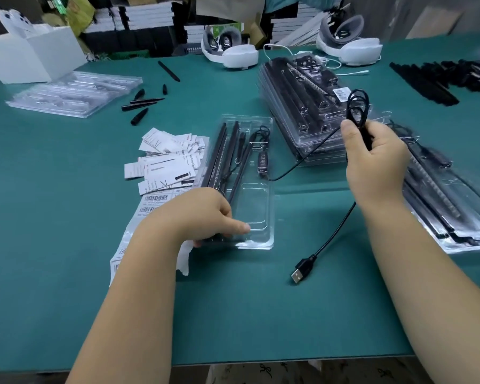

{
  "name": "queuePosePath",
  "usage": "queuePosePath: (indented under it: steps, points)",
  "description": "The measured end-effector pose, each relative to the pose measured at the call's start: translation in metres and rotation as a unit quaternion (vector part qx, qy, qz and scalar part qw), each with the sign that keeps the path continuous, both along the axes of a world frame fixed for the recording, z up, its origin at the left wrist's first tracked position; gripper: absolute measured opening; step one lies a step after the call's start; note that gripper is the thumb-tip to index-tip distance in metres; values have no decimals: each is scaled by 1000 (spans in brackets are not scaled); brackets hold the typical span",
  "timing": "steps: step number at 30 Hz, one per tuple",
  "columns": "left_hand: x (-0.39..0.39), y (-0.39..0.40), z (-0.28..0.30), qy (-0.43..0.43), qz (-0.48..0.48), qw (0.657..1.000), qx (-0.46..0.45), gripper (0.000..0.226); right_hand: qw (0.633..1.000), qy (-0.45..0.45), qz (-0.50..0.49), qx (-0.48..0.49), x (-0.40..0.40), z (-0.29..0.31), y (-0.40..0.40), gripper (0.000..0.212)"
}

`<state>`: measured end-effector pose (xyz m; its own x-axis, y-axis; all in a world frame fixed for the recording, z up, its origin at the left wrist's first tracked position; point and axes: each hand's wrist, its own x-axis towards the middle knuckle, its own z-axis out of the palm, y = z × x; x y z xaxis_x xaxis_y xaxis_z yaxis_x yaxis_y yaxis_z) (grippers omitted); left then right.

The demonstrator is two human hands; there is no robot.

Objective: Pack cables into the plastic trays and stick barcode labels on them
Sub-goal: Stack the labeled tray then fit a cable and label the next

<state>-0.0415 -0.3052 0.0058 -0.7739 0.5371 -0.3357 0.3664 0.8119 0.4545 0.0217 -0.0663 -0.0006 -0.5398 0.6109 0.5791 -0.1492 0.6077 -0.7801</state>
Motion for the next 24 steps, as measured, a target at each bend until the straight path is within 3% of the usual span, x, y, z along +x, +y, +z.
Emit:
queuePosePath:
  steps: [5,8,12,14,17,19,22,24]
  points:
    - [9,8,17,-37,9,993,-112,60,999,11,29,-9,3,0,1,40]
    - [8,18,33,24,-22,987,-155,66,996,39,73,-16,5,4,-4,37]
    - [-2,61,25,170,-32,984,37,51,986,56,147,-55,7,8,-9,33]
    - [2,82,12,111,-54,979,161,46,981,51,170,-82,7,8,-8,28]
    - [2,86,-6,19,-33,936,351,12,977,15,185,-103,5,9,-5,18]
    - [-3,80,-11,-52,21,906,421,28,975,-32,199,-96,3,7,-1,19]
    - [-13,76,-9,-214,120,833,496,32,968,-120,212,-57,0,5,2,13]
    - [-16,77,-11,-242,131,815,510,33,964,-160,209,-41,-1,1,3,23]
